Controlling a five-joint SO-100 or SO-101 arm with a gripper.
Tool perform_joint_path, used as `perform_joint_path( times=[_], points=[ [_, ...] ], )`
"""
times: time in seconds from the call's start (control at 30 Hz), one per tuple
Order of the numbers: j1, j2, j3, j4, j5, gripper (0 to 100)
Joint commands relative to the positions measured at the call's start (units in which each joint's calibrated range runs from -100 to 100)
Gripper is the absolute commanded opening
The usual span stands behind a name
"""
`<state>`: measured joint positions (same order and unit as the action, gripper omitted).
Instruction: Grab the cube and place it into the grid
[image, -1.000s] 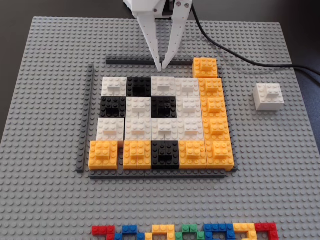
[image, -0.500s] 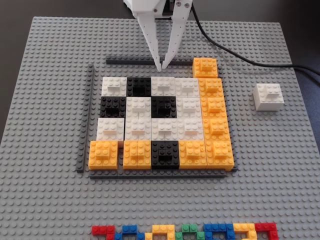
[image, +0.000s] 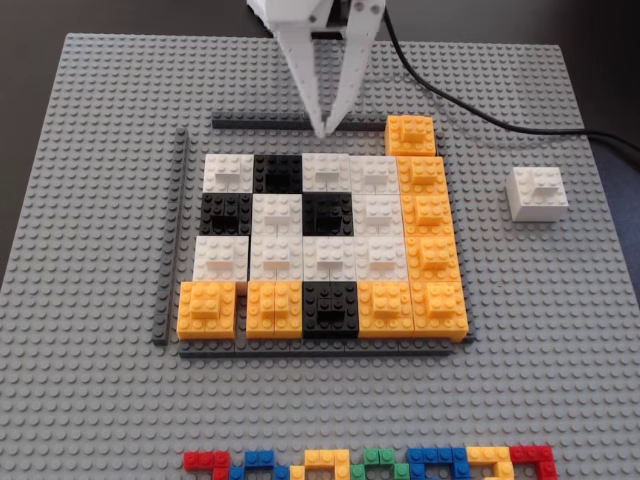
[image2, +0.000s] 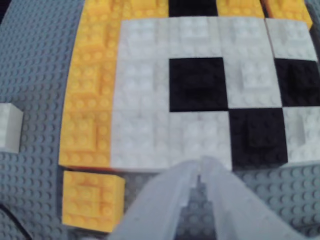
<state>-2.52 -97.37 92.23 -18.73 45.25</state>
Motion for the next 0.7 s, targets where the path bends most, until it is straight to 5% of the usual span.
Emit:
perform_joint_path(
  times=[0.0,0.67],
  points=[
    [-0.8,1.9,-11.0,2.0,-0.6,0],
    [-15.3,36.1,-53.5,14.7,-9.3,0]
  ],
)
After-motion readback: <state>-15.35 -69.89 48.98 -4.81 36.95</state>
